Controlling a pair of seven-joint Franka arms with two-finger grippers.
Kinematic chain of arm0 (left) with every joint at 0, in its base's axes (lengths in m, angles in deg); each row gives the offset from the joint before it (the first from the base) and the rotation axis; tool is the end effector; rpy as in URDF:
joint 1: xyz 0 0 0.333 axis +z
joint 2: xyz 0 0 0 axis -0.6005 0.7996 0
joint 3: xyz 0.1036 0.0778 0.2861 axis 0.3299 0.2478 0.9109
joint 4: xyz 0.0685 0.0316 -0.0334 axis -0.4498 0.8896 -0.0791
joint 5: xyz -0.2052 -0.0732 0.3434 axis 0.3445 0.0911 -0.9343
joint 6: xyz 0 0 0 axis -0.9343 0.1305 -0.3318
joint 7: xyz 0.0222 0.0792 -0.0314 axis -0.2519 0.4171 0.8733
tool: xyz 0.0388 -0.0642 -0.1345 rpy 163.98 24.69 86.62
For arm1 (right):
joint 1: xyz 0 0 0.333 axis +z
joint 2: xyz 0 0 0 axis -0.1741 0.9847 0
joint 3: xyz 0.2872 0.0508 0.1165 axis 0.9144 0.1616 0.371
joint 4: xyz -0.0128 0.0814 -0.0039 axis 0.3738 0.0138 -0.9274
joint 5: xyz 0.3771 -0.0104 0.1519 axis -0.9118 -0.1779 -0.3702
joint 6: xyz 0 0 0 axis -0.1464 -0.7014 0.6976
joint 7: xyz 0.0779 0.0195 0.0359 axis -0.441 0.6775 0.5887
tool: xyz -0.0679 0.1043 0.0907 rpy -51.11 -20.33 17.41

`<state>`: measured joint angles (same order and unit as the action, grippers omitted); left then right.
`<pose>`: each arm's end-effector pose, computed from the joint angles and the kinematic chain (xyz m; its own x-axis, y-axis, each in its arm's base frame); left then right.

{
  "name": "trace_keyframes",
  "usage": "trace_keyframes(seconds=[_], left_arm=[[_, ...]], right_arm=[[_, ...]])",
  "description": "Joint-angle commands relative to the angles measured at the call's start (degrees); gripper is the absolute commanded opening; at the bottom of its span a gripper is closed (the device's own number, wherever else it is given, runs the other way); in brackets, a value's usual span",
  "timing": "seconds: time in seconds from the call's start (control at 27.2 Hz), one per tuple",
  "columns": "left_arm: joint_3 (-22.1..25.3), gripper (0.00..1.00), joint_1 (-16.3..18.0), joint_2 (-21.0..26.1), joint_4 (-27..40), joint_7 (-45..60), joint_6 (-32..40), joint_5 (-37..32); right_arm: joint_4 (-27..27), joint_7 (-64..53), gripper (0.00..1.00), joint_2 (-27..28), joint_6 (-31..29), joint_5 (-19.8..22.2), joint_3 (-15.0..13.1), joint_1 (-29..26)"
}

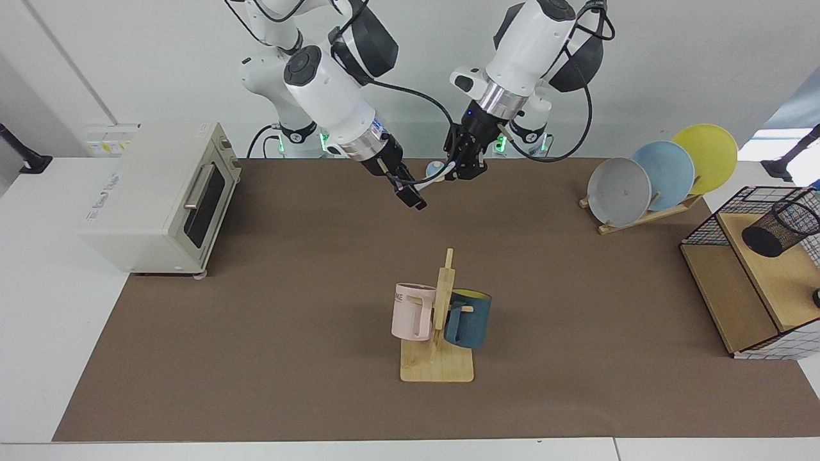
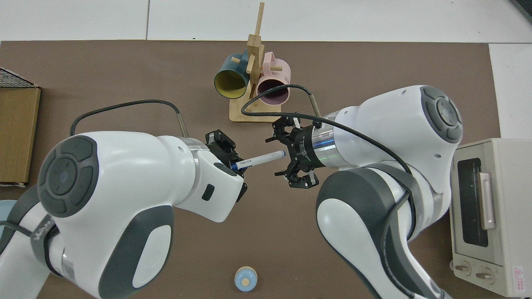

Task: Put markers into pen holder
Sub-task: 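Carry the marker to the middle while the left gripper grasps it, then pull the marker away with the left gripper while the right gripper withdraws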

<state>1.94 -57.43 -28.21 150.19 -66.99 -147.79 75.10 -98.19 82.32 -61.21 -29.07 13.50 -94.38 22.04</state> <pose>0.5011 -0.3237 0.5299 0.1854 -0.8986 0.3977 -0.9773 -0.2110 -0.0212 0.5592 0.3186 0.4792 0.2787 -0.8329 -0.4781 -0.9603 -0.2471 -0.1294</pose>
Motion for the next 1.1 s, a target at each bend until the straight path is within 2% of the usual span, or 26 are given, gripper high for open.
trace_keyframes(seconds=[0.0,0.15,0.26,0.4,0.55,0.73,1.07], left_arm=[[0.3,0.0,0.0,-0.2,-0.4,-0.7,1.3,0.0],[0.8,0.0,0.1,-0.5,-0.2,0.2,3.9,-0.4],[2.0,0.0,0.3,-0.6,-0.3,0.4,5.6,-5.5],[5.5,0.0,0.3,-0.6,-0.3,0.1,8.5,-9.7],[9.0,0.0,0.3,-0.6,-0.3,-0.4,10.4,-14.1],[14.9,0.0,0.4,-0.5,-0.3,-2.0,11.9,-18.3],[25.2,0.0,0.6,0.0,-1.4,-6.6,12.2,-27.4]], right_arm=[[-0.5,-1.6,1.0,-0.5,0.6,3.4,0.0,-0.1],[-2.2,-5.2,1.0,-1.5,1.7,6.8,0.0,-0.5],[-5.5,-12.7,1.0,-3.5,2.9,11.1,-0.2,-1.6],[-9.1,-25.5,1.0,-5.9,4.8,15.2,-0.2,-6.2],[-9.2,-40.3,1.0,-6.0,8.5,18.4,-0.2,-11.4],[-9.2,-53.6,1.0,-6.0,9.0,21.9,-0.1,-17.3],[-6.8,-73.9,1.0,-6.3,8.0,33.5,-0.4,-19.5]])
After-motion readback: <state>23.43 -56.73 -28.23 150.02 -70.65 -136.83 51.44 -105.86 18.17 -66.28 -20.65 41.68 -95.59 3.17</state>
